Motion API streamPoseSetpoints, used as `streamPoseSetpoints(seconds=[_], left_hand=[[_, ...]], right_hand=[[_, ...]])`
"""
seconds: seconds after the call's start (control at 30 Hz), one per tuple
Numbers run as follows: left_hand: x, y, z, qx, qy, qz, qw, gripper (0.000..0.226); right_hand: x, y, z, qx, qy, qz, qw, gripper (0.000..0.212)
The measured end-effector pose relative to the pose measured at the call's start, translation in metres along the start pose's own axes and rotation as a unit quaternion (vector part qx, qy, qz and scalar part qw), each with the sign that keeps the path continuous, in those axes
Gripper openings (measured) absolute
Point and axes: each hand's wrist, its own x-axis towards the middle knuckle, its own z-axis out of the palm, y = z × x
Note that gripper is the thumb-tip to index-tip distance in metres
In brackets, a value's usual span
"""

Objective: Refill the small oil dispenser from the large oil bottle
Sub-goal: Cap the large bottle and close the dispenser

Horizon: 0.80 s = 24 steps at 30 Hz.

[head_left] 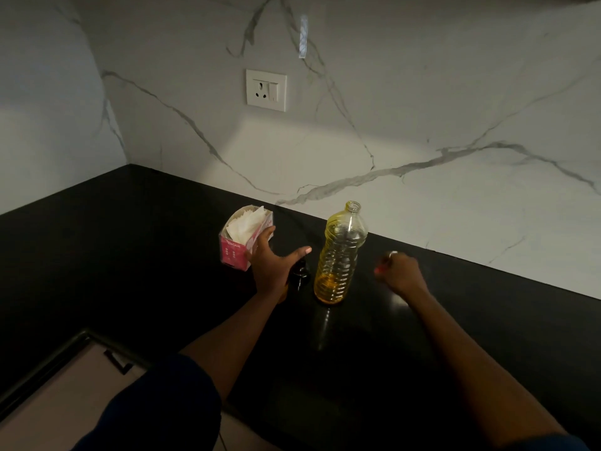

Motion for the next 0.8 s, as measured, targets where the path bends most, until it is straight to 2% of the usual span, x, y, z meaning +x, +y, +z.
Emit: streamPoseSetpoints(seconds=[0.1,0.2,0.3,0.43,0.57,0.67,0.8], left_hand=[[0.001,0.014,0.009,-0.022,-0.023,0.038,0.999,0.084],[0.006,0.025,0.020,-0.018,-0.093,0.057,0.994,0.083],[0.011,0.038,0.030,-0.014,-0.172,0.042,0.984,0.088],[0.014,0.059,0.040,0.013,-0.225,0.016,0.974,0.100],[0.018,0.073,0.044,0.045,-0.269,0.016,0.962,0.105],[0.019,0.078,0.046,0.068,-0.299,0.038,0.951,0.101],[0.015,0.077,0.049,0.071,-0.305,0.062,0.948,0.084]], right_hand=[[0.006,-0.026,-0.037,0.081,0.093,-0.050,0.991,0.019],[0.011,-0.049,-0.066,0.139,0.136,-0.116,0.974,0.022],[0.018,-0.071,-0.081,0.118,0.102,-0.169,0.973,0.027],[0.028,-0.091,-0.081,-0.004,0.038,-0.219,0.975,0.037],[0.031,-0.100,-0.071,-0.068,0.042,-0.261,0.962,0.033],[0.034,-0.104,-0.070,-0.088,0.047,-0.275,0.956,0.034],[0.037,-0.109,-0.074,-0.104,0.018,-0.281,0.954,0.034]])
